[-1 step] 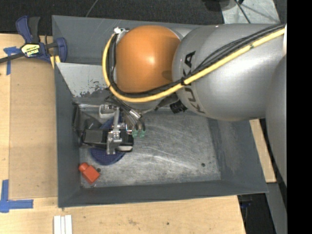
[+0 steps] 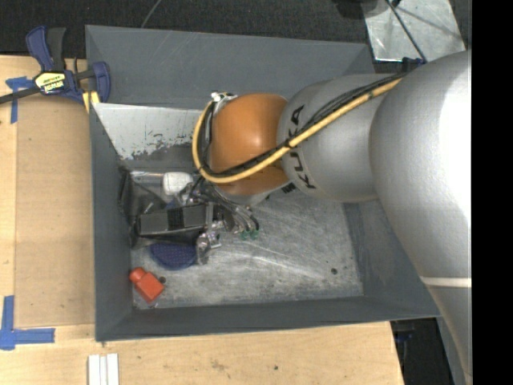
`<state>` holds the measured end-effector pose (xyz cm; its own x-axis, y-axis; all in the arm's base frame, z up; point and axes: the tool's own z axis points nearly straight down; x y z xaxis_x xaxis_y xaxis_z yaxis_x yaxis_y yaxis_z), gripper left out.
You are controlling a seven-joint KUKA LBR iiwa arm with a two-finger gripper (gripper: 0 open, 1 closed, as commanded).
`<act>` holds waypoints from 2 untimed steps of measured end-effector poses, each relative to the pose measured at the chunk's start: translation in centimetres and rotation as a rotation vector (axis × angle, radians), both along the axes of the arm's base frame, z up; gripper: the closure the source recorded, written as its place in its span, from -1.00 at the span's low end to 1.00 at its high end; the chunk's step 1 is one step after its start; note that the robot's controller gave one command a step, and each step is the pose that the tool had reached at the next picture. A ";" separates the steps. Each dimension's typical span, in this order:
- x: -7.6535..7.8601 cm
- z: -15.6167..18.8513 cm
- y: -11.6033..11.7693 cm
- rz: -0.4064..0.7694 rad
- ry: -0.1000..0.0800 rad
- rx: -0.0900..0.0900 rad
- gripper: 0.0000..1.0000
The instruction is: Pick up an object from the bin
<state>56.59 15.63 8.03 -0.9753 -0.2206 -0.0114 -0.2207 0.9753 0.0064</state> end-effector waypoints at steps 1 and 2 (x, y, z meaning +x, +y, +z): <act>0.1 0.3 0.1 0.000 -0.004 0.000 1.00; -0.2 15.5 -1.8 0.171 0.005 -0.011 1.00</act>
Offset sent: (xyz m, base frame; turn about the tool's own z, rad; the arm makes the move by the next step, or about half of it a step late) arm 0.0000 0.0000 0.0000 0.0000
